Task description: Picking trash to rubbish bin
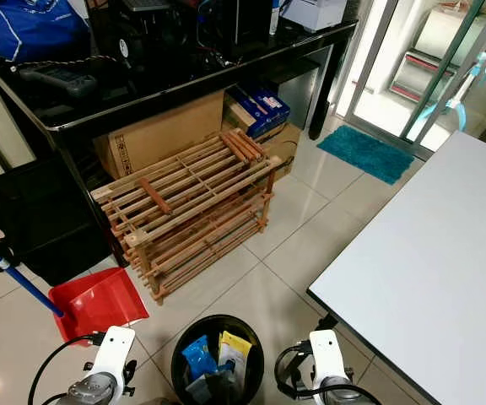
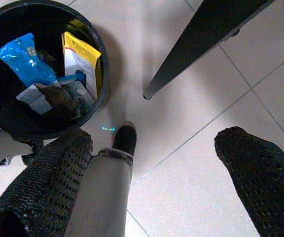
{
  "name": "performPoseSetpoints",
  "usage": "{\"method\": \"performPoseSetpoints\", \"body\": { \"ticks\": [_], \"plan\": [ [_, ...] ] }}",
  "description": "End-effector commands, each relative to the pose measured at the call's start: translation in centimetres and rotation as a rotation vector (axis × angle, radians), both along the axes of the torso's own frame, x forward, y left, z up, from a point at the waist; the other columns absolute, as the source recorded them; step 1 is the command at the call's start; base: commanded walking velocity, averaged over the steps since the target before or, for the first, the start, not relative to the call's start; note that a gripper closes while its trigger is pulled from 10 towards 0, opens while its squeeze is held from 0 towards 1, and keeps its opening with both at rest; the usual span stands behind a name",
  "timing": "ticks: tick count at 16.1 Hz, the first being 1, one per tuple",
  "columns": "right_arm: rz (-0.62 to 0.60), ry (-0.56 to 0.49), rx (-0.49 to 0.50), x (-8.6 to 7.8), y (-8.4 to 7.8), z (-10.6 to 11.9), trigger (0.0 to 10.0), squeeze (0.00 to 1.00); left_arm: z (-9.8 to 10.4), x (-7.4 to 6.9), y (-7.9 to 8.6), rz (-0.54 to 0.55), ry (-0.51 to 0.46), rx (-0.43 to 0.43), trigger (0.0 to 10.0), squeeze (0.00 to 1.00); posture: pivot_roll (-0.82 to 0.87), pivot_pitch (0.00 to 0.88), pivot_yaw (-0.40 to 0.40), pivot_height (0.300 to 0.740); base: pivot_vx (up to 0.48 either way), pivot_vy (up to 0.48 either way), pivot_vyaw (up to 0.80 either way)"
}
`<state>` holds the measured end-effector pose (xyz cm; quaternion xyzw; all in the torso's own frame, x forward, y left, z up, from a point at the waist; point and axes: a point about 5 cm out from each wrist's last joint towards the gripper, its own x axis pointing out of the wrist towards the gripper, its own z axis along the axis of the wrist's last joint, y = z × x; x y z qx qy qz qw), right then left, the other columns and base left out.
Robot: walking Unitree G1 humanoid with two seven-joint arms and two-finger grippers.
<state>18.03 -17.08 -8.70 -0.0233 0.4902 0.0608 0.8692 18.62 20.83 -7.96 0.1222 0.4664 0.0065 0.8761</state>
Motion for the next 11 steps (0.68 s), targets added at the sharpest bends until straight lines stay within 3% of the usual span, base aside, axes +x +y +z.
{"method": "performPoseSetpoints", "body": {
  "ticks": [1,5,11],
  "plan": [
    [-0.009,0.0,0.0,-0.2,-0.37,-0.06,10.0,0.0,-0.07,0.0,-0.35,-0.005,0.002,0.003,10.0,0.0,0.0,0.029,-0.073,0.74,0.0,0.0,0.0],
    [0.006,0.005,0.0,-0.2,-0.47,-0.04,10.0,0.0,-0.26,-0.28,-0.64,0.005,0.009,-0.008,10.0,0.0,0.0,0.033,-0.085,0.74,0.0,0.0,0.0],
    [0.007,0.005,0.012,-0.19,-0.29,-0.05,10.0,0.0,-0.26,-0.27,-0.7,0.007,0.008,-0.013,10.0,0.0,0.0,0.036,-0.084,0.74,-0.247,0.0,0.0]
  ]
}}
